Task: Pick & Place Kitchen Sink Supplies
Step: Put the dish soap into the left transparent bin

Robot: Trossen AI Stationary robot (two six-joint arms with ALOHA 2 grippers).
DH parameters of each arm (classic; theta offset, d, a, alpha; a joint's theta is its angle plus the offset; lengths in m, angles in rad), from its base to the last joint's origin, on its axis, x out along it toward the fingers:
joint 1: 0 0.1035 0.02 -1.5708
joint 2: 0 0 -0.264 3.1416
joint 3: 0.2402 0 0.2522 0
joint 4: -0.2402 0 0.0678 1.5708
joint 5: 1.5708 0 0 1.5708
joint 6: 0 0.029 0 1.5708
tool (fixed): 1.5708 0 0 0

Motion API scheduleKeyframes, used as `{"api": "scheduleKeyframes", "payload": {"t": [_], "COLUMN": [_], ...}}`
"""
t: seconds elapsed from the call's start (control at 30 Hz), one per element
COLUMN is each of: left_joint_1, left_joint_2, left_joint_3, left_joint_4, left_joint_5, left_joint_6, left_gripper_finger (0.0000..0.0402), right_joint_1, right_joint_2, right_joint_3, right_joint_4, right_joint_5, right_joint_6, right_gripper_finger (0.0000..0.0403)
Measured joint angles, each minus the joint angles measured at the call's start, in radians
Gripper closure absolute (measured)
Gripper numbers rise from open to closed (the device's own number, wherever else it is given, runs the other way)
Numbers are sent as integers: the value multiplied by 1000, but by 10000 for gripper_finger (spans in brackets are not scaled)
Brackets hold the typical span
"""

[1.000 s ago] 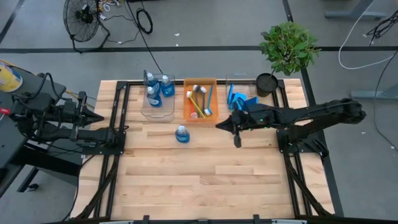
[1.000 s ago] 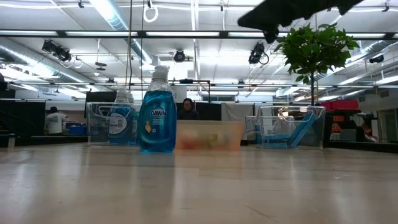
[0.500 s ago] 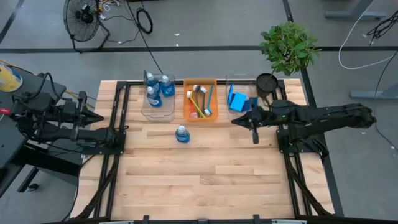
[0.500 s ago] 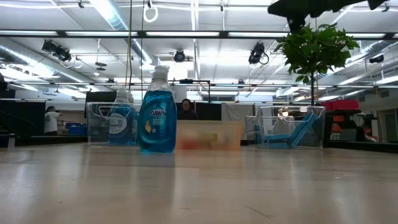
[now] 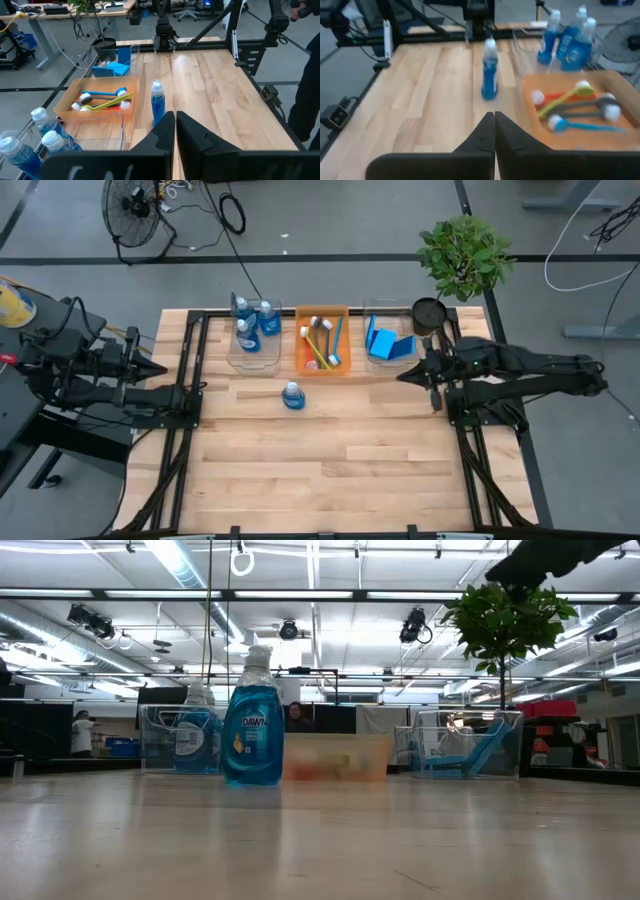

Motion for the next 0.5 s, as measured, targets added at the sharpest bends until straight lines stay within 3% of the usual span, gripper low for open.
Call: {"api": "scheduleKeyframes", "payload": {"t": [0.5], "left_joint_1": [0], "left_joint_2": [0], "left_joint_3": [0], "left_joint_4": [0], "left_joint_5": [0], "left_joint_6": [0], "left_gripper_finger": [378], "right_joint_1": [-70], "right_joint_2": [-183], "right_joint_3": [97], "right_joint_4": [-288], "right_joint_5": [-62], "right_joint_6": [0], "right_gripper_finger": [403]}}
